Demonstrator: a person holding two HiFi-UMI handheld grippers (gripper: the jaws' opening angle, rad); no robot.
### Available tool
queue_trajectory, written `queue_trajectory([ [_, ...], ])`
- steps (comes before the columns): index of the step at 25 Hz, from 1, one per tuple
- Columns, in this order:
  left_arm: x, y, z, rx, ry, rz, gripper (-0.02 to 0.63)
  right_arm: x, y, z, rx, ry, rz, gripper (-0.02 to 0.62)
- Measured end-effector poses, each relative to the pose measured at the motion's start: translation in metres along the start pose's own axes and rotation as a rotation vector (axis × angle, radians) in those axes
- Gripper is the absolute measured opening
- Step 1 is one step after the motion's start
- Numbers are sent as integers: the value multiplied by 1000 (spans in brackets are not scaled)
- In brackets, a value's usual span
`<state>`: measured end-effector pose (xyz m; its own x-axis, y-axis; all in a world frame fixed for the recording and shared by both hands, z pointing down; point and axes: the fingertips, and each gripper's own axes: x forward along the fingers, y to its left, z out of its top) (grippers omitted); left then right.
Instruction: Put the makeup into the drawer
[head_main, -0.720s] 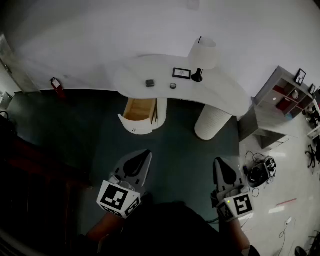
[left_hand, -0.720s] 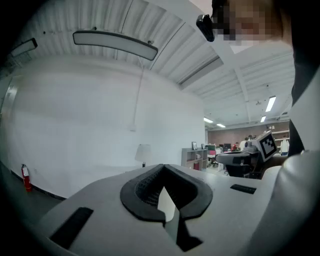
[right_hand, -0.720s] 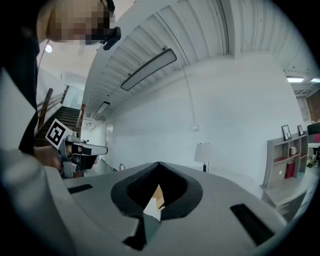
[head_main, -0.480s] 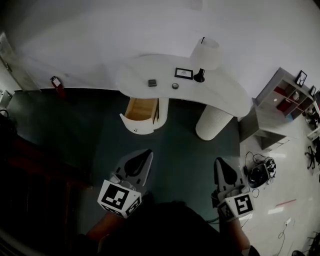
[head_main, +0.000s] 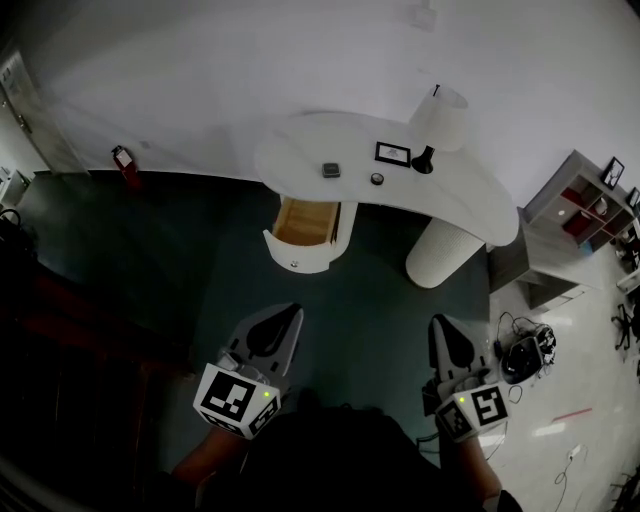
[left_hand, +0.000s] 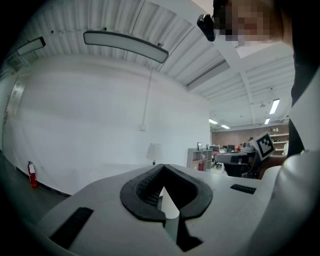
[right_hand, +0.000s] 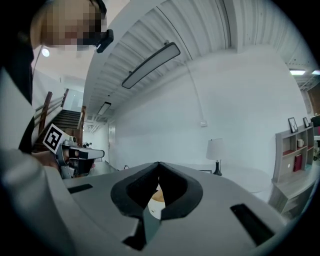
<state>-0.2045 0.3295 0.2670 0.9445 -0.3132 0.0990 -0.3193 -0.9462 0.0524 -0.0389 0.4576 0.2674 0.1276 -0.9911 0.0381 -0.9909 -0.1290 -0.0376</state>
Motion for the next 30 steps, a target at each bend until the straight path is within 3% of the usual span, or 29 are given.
queue_trajectory([
  [6, -18, 42, -11, -11, 20, 5, 11, 28, 42, -5, 2, 31, 43, 17],
  [13, -5, 65, -20, -32, 38, 10, 11, 52, 37, -13, 16, 66, 50, 17],
  [20, 44, 79, -18, -18, 62, 13, 11, 94, 2, -22, 53, 70, 79, 17],
  [30, 159, 97, 6, 4, 70, 45, 11, 167, -91, -27, 63, 83, 126, 17],
])
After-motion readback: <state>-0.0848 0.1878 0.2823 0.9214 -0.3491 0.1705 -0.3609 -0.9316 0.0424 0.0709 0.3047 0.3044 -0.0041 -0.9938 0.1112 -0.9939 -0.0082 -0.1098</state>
